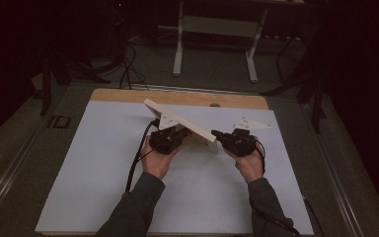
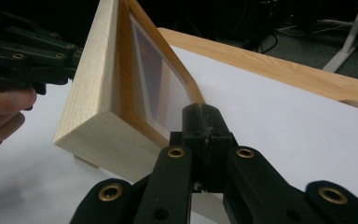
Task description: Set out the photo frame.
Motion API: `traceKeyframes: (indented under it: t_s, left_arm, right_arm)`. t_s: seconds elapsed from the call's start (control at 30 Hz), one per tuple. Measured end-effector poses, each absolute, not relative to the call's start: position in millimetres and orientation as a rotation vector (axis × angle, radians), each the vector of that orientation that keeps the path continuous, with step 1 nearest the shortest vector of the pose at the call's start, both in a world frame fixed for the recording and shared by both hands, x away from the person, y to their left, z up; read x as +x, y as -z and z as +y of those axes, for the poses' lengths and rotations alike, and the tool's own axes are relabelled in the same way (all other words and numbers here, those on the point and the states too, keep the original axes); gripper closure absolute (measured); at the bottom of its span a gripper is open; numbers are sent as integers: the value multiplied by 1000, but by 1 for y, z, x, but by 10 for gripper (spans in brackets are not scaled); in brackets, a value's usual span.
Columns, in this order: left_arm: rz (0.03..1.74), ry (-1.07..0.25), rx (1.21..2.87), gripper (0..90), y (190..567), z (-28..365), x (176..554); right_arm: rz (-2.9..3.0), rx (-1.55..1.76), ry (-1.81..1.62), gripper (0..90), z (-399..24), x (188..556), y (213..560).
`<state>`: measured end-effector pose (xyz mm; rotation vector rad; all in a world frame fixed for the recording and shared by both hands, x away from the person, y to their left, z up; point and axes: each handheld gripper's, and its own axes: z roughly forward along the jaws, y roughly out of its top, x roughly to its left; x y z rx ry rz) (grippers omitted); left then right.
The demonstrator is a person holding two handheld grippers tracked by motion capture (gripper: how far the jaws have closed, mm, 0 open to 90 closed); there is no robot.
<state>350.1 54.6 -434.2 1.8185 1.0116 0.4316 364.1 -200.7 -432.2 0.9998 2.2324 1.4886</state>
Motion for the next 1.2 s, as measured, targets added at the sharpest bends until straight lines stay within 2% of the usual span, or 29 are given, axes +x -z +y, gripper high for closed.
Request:
traceKeyframes:
  t_s: [1.2]
  left_arm:
    - [973,-357,1846,900,431,68,364]
  right_arm:
    - [2317,890,-1469,899,-183,355,429]
